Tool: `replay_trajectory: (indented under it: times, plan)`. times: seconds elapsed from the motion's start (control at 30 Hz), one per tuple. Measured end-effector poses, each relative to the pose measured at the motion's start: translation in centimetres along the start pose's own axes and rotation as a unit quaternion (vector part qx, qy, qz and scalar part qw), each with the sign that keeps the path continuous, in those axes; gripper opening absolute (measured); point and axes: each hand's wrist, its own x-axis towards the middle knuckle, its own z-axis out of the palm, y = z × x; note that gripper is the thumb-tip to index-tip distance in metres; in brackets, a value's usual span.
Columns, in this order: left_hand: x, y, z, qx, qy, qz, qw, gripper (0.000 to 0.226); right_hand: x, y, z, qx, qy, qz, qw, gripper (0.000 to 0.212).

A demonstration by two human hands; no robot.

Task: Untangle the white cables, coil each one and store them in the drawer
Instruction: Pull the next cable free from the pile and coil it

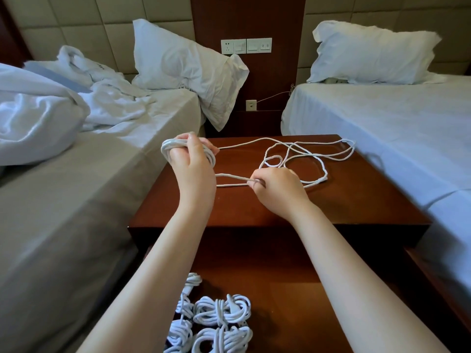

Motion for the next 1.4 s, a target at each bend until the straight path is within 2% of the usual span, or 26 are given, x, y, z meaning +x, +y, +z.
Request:
replay_trajectory:
  times: [0.1, 0.2, 0.3, 0.4, 0.47, 0.57, 0.63, 0.77, 0.8, 0.9, 0.97, 1.17, 1.27, 1.4]
  plan:
    - [-0.1, -0.6, -0.1, 0.148, 0.023, 0.083, 0.985, 0.037, 0.1, 0.0, 0.7, -0.059, 0.114, -0.024, 0.991, 0.023]
    - [-0.1, -1.2, -0.5, 0.255, 0.029, 0.114, 0.96, 0.04, 0.1, -0.3, 1.3, -0.089, 0.23, -0.065, 0.967, 0.021]
    - [-0.2, -1.7, -0.9, 0.394, -0.007, 0.115, 0.912, 0.036, 0.1, 0.0, 1.5, -0.105, 0.284, -0.083, 0.949, 0.025]
    - [-0.6, -1.5, -0.5, 0.533, -0.081, 0.088, 0.838, 0.036, -0.1, 0.4, 1.9, -0.111, 0.307, -0.106, 0.939, 0.033]
    - [-0.6, -1.4, -0.1, 0.57, -0.124, 0.059, 0.81, 0.032, 0.0, 0.8, 2.0, -0.111, 0.319, -0.117, 0.934, 0.032]
    - [-0.5, -1.3, -0.3, 0.556, -0.188, 0.006, 0.81, 0.023, 0.1, 1.2, 2.1, -0.12, 0.346, -0.137, 0.92, 0.023]
    - [-0.4, -1.1, -0.6, 0.531, -0.226, -0.014, 0.817, 0.03, 0.2, 1.3, 2.1, -0.112, 0.367, -0.145, 0.912, 0.014]
    - [-0.4, -0.4, -0.9, 0.425, -0.307, -0.036, 0.851, 0.036, 0.3, 1.8, 1.4, -0.072, 0.377, -0.123, 0.915, 0.006]
    - [-0.4, -0.3, -0.9, 0.419, -0.334, -0.044, 0.843, 0.036, 0.3, 2.0, 1.2, -0.058, 0.372, -0.121, 0.919, 0.007]
    - [-0.2, -0.5, -1.2, 0.512, -0.368, -0.042, 0.775, 0.039, 0.2, 2.8, 0.9, -0.025, 0.32, -0.098, 0.942, 0.022]
    - [0.1, -0.7, -1.7, 0.546, -0.349, -0.021, 0.762, 0.043, 0.1, 3.1, 1.0, -0.026, 0.276, -0.097, 0.956, 0.034]
    - [0.8, -0.3, -2.7, 0.56, -0.249, 0.056, 0.788, 0.03, 0.0, 3.0, 1.2, 0.0, 0.234, -0.105, 0.967, 0.05]
    - [1.3, 0.1, -3.2, 0.562, -0.186, 0.06, 0.804, 0.03, -0.3, 4.2, 1.0, -0.023, 0.231, -0.088, 0.969, 0.047]
    - [1.1, -0.8, -3.4, 0.57, -0.194, 0.05, 0.797, 0.022, -0.4, 4.5, 1.6, 0.019, 0.21, -0.062, 0.976, 0.034]
